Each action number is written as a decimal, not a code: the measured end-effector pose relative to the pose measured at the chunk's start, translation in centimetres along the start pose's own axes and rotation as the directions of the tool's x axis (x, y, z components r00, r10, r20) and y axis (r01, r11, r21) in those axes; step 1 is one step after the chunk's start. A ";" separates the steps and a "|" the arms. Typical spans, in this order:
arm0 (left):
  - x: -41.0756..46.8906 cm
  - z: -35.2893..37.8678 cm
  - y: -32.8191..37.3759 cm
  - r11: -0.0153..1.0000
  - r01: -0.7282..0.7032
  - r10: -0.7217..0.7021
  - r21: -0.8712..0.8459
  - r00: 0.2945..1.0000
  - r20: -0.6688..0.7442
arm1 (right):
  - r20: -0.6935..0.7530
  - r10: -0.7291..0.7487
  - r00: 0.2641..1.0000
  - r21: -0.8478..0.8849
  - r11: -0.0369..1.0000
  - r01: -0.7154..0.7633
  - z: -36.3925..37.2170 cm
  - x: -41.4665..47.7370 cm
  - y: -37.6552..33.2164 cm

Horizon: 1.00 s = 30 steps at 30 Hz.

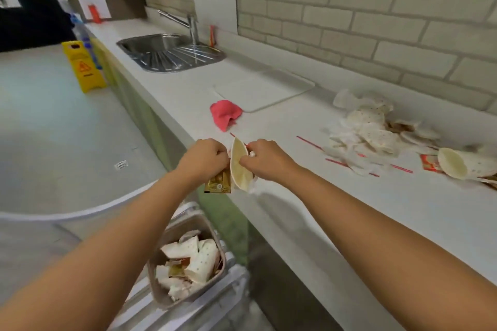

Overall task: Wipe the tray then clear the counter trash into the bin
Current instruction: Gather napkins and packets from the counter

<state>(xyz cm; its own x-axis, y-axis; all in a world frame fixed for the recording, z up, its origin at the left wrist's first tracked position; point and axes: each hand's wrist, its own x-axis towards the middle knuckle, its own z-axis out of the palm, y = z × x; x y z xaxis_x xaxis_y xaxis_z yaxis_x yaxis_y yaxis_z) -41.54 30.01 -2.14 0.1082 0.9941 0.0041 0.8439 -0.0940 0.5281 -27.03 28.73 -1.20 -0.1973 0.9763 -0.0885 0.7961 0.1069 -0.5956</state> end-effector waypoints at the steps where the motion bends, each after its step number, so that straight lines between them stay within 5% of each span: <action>1: -0.4 0.0 -1.9 0.999 0.044 -0.044 0.014 0.999 0.004 | 0.023 -0.005 1.000 -0.004 1.000 0.005 1.6 0.4 -0.6; 8: -3.9 4.0 -14.2 0.950 0.300 -0.305 0.086 0.951 0.052 | 0.251 0.107 0.962 -0.085 0.992 -0.088 13.1 2.4 -0.6; 13: -6.4 7.9 -19.4 0.895 0.435 -0.445 0.095 0.876 0.183 | 0.265 0.168 0.949 -0.115 0.983 -0.142 17.0 3.3 0.0; 17: -7.6 9.3 -20.7 0.896 0.441 -0.436 0.056 0.846 0.307 | 0.242 0.186 0.952 -0.086 0.982 -0.170 18.7 4.0 0.0; 22: -6.9 8.3 -22.1 0.917 0.399 -0.390 0.000 0.896 0.211 | 0.399 0.140 0.906 -0.019 0.989 -0.145 20.6 3.9 -0.2; 25: -6.6 7.5 -23.1 0.878 0.478 -0.471 0.011 0.862 0.187 | 0.523 0.099 0.847 -0.027 0.995 -0.100 22.4 3.5 -0.4; 30: -7.1 7.2 -24.3 0.864 0.503 -0.491 0.001 0.844 0.216 | 0.501 0.122 0.857 -0.086 0.992 -0.091 24.3 3.7 -0.2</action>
<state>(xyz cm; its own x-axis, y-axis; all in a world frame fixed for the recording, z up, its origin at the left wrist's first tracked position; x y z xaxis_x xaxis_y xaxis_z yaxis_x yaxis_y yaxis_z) -59.03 24.82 -21.16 -0.2096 0.8734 -0.4395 0.7842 0.4186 0.4580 -41.82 27.74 -20.82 -0.3582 0.7557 -0.5484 0.8571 0.0332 -0.5140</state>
